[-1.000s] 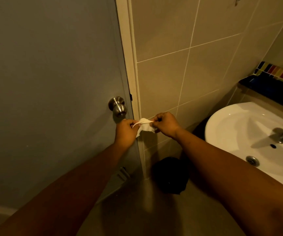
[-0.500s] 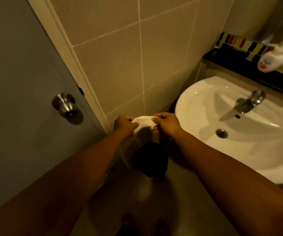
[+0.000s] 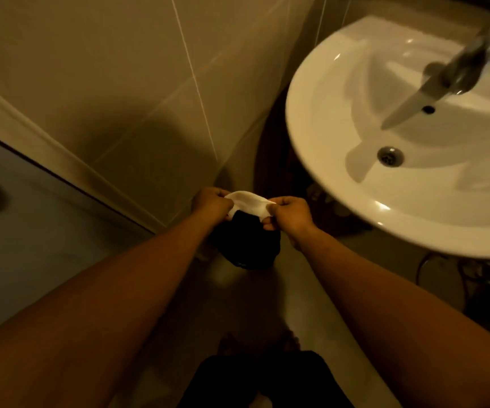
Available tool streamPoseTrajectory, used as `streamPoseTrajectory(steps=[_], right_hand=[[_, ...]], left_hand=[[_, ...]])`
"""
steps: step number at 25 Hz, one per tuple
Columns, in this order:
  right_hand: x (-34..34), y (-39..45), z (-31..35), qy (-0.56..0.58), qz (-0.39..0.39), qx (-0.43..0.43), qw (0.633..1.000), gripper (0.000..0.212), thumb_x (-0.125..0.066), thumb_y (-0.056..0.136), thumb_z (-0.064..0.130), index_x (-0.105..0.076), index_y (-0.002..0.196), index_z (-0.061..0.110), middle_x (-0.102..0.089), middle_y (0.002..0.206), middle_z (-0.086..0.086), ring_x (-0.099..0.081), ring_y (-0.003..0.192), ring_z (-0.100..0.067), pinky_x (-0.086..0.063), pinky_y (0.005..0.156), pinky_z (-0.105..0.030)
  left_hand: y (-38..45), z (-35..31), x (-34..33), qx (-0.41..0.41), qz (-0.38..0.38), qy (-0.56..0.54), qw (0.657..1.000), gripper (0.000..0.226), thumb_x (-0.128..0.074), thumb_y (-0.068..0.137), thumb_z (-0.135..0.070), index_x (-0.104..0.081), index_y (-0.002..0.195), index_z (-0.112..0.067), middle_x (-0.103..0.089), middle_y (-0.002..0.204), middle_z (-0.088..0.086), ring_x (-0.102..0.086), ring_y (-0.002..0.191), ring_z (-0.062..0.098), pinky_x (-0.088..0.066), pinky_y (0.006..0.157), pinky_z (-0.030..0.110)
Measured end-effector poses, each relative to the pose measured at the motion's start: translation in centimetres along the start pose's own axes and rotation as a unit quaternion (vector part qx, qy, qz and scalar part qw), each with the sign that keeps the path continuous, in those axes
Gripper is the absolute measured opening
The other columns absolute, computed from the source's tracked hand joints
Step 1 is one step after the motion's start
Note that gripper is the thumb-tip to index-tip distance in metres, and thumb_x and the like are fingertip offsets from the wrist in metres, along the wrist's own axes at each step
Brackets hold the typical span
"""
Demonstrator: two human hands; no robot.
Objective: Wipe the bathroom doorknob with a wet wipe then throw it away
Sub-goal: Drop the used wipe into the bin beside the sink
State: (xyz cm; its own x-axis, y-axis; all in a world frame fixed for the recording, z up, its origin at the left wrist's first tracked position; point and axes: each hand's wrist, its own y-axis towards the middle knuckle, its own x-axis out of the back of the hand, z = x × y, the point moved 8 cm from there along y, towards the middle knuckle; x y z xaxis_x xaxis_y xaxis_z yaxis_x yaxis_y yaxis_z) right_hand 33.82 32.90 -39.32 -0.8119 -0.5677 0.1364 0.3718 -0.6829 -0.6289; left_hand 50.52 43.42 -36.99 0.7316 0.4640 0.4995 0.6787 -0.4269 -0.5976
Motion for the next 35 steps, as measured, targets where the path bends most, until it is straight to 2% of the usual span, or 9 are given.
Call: streamPoseTrajectory(steps=[4,8,12,16,18,21,24,29,35], right_hand=[[-1.6,6.6,-8.9,0.003,-0.042,-0.068,0.997,0.004,-0.059,0.092,0.005,-0.060,0.090,0.008,-0.062,0.066,-0.012,-0.059,0.055,-0.020,-0.056,0.059,-0.032],[-3.2,12.4,-15.9,0.058,-0.062,-0.112,0.990,0.012,-0.053,0.091,-0.003,-0.060,0.094,0.006,-0.064,0.073,-0.015,-0.065,0.063,-0.027,-0.061,0.074,-0.043],[-4.9,17.2,-20.1,0.064,-0.061,-0.130,0.988,0.024,-0.050,0.090,-0.004,-0.064,0.077,0.012,-0.067,0.078,-0.016,-0.067,0.076,-0.032,-0.058,0.085,-0.046],[-6.1,19.5,-21.2,0.060,-0.027,-0.117,0.991,0.029,-0.051,0.087,0.000,-0.060,0.110,-0.015,-0.065,0.098,-0.032,-0.064,0.092,-0.043,-0.051,0.083,-0.045],[-6.6,19.2,-20.5,0.069,-0.016,-0.116,0.991,0.030,-0.053,0.087,0.003,-0.061,0.112,-0.012,-0.062,0.112,-0.037,-0.061,0.104,-0.050,-0.051,0.086,-0.047],[-7.0,18.2,-18.5,0.036,0.021,-0.110,0.993,0.023,-0.051,0.090,0.009,-0.069,0.102,0.012,-0.065,0.096,-0.019,-0.062,0.086,-0.034,-0.049,0.075,-0.040],[-6.5,16.0,-16.9,-0.093,0.064,-0.111,0.987,0.035,-0.048,0.096,0.017,-0.058,0.129,0.012,-0.061,0.116,-0.015,-0.060,0.105,-0.035,-0.049,0.086,-0.041],[-3.9,8.1,-9.2,-0.251,0.080,-0.041,0.964,0.037,-0.044,0.095,0.017,-0.057,0.130,0.017,-0.061,0.126,-0.017,-0.061,0.108,-0.035,-0.050,0.084,-0.042],[-0.5,-5.1,7.0,-0.325,0.048,0.082,0.941,0.054,-0.046,0.098,0.022,-0.035,0.148,0.005,-0.034,0.156,-0.015,-0.034,0.143,-0.029,-0.027,0.113,-0.031]], left_hand=[[6.3,6.9,-4.7,0.040,0.016,0.027,0.999,0.032,-0.065,0.086,-0.007,-0.063,0.117,0.000,-0.066,0.087,0.014,-0.064,0.060,0.023,-0.056,0.060,0.033],[12.5,12.9,-9.1,0.095,0.023,0.007,0.995,0.037,-0.062,0.089,-0.005,-0.054,0.124,0.003,-0.060,0.126,0.022,-0.060,0.113,0.039,-0.052,0.090,0.040],[18.2,16.8,-13.1,0.088,0.092,0.048,0.991,0.043,-0.058,0.089,-0.007,-0.054,0.131,-0.002,-0.059,0.130,0.020,-0.059,0.117,0.037,-0.051,0.098,0.045],[20.5,17.9,-14.7,0.069,0.114,-0.017,0.991,0.038,-0.062,0.087,-0.006,-0.060,0.125,-0.010,-0.062,0.126,0.018,-0.063,0.106,0.031,-0.053,0.095,0.048],[19.9,16.9,-14.9,0.062,0.129,-0.054,0.988,0.033,-0.060,0.089,-0.001,-0.061,0.122,-0.008,-0.062,0.125,0.017,-0.064,0.097,0.026,-0.056,0.088,0.042],[18.6,13.8,-14.0,-0.012,0.121,0.017,0.992,0.043,-0.062,0.091,-0.012,-0.054,0.133,-0.014,-0.058,0.127,0.008,-0.056,0.117,0.026,-0.047,0.101,0.045],[17.2,11.7,-12.4,-0.049,0.115,0.169,0.978,0.044,-0.051,0.097,-0.021,-0.048,0.139,-0.011,-0.052,0.140,0.016,-0.051,0.126,0.034,-0.041,0.107,0.043],[9.7,5.8,-7.2,-0.049,0.102,0.243,0.963,0.040,-0.041,0.101,-0.019,-0.048,0.136,0.000,-0.053,0.131,0.023,-0.053,0.120,0.037,-0.043,0.094,0.039],[-3.9,-9.7,0.5,-0.195,0.075,0.349,0.913,0.041,-0.032,0.103,-0.020,-0.055,0.130,0.001,-0.051,0.139,0.024,-0.049,0.128,0.037,-0.038,0.104,0.038]])
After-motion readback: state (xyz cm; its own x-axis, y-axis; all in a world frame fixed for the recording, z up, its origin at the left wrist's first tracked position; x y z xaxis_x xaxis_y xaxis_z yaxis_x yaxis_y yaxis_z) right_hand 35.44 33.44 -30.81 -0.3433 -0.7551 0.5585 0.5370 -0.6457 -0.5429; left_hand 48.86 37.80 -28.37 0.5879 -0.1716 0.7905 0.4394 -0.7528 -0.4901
